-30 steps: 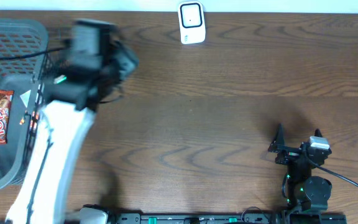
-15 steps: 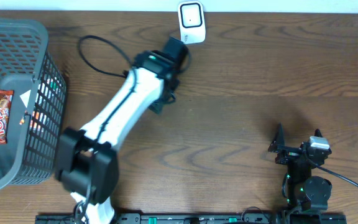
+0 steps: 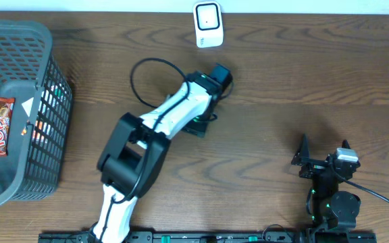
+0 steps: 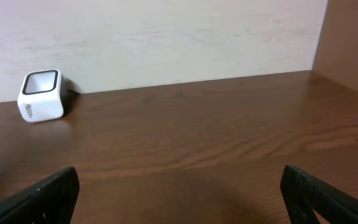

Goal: Scan the item barcode
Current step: 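Lift the bottle with the left gripper toward the white scanner, then place the green-capped bottle on the table center, release, withdraw left gripper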

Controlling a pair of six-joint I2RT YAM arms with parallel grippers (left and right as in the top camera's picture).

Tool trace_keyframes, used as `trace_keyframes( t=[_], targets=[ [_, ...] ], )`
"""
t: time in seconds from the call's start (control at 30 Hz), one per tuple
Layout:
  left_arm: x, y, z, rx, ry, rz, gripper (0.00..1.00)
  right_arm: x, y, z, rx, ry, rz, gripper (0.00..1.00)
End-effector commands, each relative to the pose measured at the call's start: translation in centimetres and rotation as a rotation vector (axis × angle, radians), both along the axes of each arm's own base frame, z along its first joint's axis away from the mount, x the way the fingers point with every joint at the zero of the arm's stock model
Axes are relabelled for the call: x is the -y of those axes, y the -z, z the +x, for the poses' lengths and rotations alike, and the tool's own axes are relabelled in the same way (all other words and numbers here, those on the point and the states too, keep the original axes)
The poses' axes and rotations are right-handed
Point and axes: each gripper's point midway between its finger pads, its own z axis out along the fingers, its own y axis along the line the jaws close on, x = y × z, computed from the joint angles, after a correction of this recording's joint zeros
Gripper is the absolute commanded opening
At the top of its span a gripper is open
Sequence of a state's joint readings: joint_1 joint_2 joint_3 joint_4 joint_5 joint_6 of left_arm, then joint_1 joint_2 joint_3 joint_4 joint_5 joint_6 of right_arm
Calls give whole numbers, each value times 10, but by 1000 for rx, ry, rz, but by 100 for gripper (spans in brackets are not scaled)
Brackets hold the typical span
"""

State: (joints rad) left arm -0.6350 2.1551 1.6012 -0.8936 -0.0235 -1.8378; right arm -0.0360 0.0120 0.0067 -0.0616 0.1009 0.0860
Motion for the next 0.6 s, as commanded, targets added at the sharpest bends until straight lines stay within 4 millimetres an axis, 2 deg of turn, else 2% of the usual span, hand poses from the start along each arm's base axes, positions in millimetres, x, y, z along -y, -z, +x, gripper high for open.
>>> trace_keyframes(
  t=[0.0, 0.27, 0.3, 0.33, 0.47, 0.57],
  targets=[
    [18, 7, -7, -29, -35, -58, 68, -2, 0, 0, -1, -8, -13, 99],
    [37, 3, 0, -29, -36, -171, 80, -2, 0, 0, -1, -9, -13, 99],
    [39, 1, 3, -18, -32, -190, 86, -2, 0, 0, -1, -9, -13, 99],
    [40, -2, 8, -2, -13, -202, 89, -2, 0, 0, -1, -9, -13, 99],
    [39, -21, 19, 53, 24, -232, 93, -2, 0, 0, 0, -8, -13, 99],
    [35, -45, 26, 111, 54, -246, 93, -2, 0, 0, -1, -8, -13, 99]
  ],
)
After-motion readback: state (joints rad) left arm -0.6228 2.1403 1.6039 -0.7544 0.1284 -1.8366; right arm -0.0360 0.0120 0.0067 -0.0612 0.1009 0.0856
